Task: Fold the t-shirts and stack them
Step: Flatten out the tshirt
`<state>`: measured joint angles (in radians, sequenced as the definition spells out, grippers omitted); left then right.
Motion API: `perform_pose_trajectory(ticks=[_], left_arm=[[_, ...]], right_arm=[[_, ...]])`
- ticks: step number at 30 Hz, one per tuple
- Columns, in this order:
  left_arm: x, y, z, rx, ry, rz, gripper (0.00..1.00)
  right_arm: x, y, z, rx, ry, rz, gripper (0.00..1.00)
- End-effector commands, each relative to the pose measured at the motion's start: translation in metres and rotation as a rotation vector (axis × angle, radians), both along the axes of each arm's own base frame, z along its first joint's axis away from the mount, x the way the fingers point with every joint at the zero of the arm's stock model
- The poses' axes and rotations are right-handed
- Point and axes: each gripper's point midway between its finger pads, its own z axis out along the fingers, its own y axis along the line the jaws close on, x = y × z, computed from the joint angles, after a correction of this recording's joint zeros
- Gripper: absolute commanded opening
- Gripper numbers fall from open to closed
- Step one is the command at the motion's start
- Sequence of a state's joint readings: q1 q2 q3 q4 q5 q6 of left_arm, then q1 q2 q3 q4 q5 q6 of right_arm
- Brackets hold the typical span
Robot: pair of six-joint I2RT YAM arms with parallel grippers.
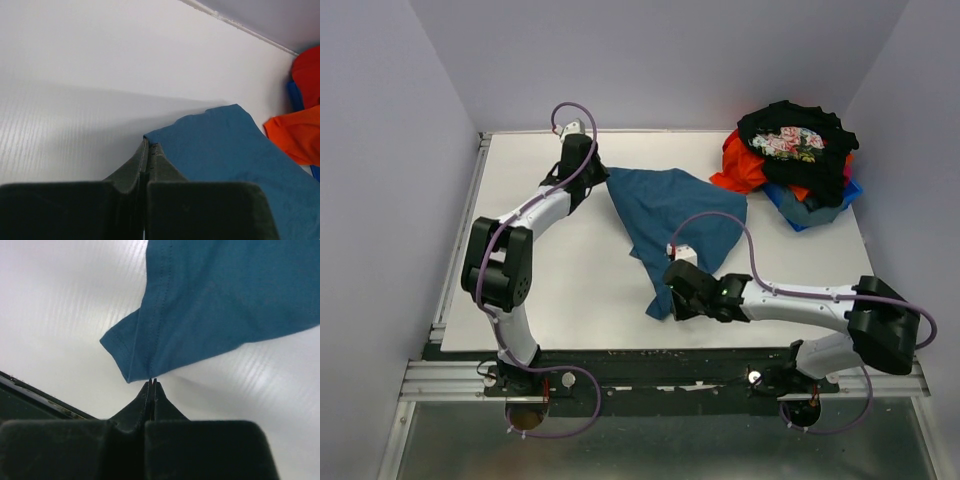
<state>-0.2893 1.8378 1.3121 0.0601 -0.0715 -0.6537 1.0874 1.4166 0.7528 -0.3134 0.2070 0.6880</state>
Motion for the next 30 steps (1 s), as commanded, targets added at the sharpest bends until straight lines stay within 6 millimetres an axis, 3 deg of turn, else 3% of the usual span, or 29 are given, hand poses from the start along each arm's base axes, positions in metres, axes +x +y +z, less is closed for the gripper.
perform_pose_trajectory(ticks=[1,3,4,5,7,12,20,23,25,26,30], left_arm=[[-0.001,0.009,0.033,0.021,-0.045,0.021,0.00],[0.001,0.012,0.044,0.015,-0.062,0.029,0.00],[0.001,0.013,0.047,0.012,-0.068,0.032,0.00],[0.001,0.013,0.049,0.009,-0.071,0.031,0.00],[-0.001,0.013,0.047,0.004,-0.065,0.031,0.00],[-0.004,0.007,0.038,-0.032,-0.063,0.010,0.00],[-0.005,0.006,0.044,-0.044,-0.074,0.005,0.00],[-0.004,0.006,0.048,-0.044,-0.077,0.003,0.00],[-0.002,0.004,0.054,-0.044,-0.092,-0.011,0.00],[-0.002,0.003,0.055,-0.043,-0.089,-0.013,0.00],[0.006,0.002,0.082,-0.045,-0.114,-0.012,0.00]], right_arm=[[0.022,-0.017,0.041,-0.031,-0.144,-0.069,0.01],[0.027,-0.021,0.055,-0.037,-0.177,-0.070,0.01],[0.026,-0.019,0.058,-0.032,-0.176,-0.052,0.14],[0.024,-0.016,0.059,-0.024,-0.162,-0.034,0.36],[0.018,-0.008,0.050,-0.022,-0.118,0.002,0.66],[0.012,0.008,0.017,-0.076,-0.049,0.036,0.70],[0.010,0.007,-0.011,-0.139,-0.014,0.030,0.58],[0.012,0.003,-0.012,-0.154,-0.030,0.025,0.35],[0.017,-0.002,0.000,-0.162,-0.065,0.004,0.06],[0.022,-0.006,0.009,-0.165,-0.095,-0.013,0.01],[0.051,-0.032,0.057,-0.172,-0.206,-0.081,0.01]])
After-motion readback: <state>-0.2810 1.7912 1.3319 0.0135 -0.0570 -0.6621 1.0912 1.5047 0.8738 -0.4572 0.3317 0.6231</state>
